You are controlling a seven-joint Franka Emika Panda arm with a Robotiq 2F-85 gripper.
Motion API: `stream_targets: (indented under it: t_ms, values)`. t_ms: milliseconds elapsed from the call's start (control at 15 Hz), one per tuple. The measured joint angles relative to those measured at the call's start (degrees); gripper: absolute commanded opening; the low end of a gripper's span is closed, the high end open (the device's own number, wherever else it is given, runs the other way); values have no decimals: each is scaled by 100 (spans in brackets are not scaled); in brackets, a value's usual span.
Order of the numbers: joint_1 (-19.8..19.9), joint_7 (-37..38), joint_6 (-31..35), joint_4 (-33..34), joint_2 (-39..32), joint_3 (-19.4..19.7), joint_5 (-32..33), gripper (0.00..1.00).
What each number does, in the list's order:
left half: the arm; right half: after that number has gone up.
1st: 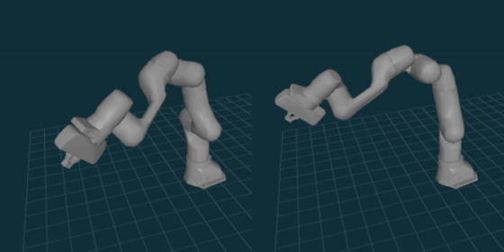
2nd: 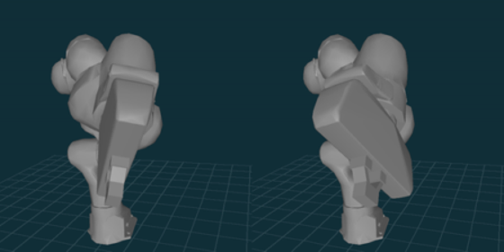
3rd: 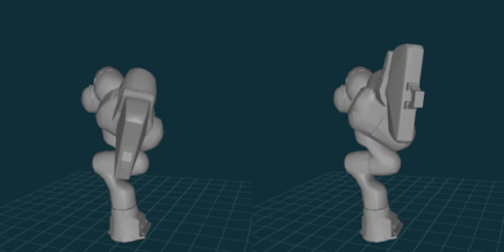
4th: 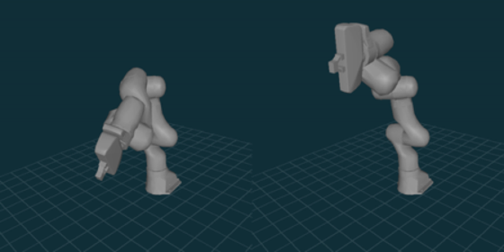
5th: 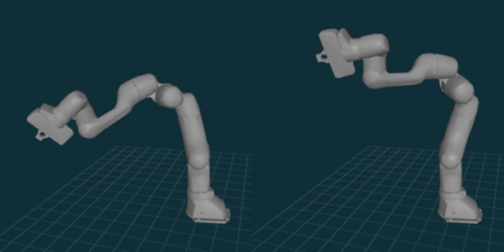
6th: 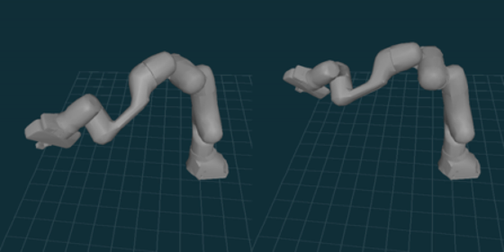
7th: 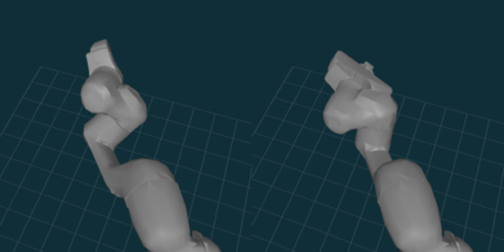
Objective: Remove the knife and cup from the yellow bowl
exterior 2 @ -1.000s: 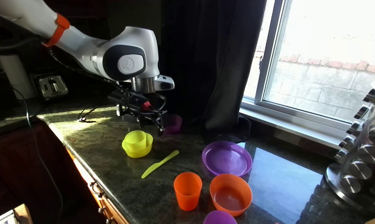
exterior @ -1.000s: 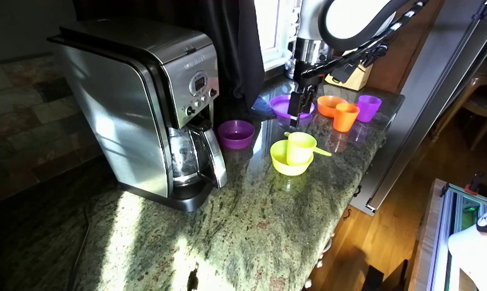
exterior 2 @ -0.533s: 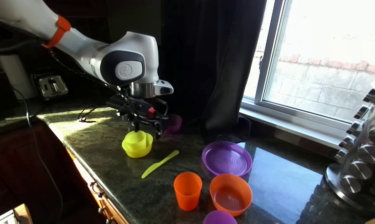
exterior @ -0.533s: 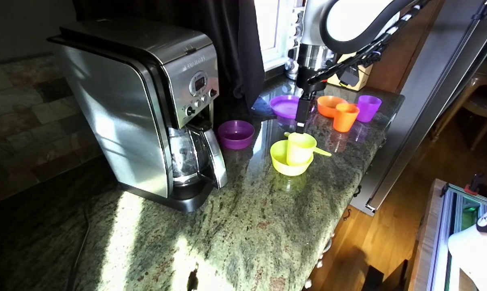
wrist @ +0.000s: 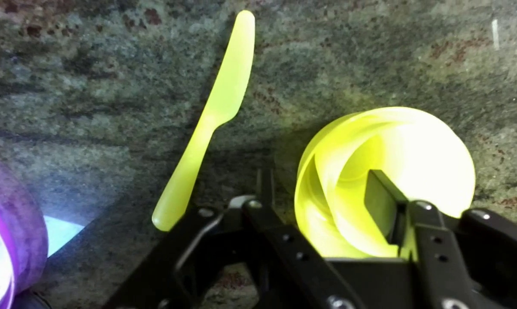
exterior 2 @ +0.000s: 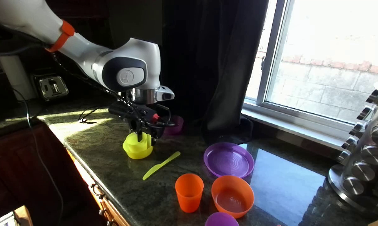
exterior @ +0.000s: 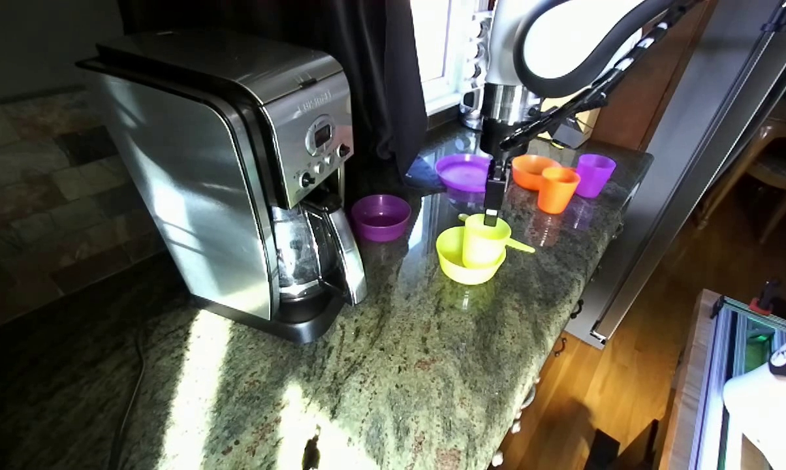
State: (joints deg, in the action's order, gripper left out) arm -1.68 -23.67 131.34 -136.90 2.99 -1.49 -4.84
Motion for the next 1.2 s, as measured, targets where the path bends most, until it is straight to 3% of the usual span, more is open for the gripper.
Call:
stream_targets:
  t_ms: [267,1200]
  values:
    - [-23,-117,0,5,-146,-14,-123,0]
    - [-90,-102,4,51,38,-99,-370,1]
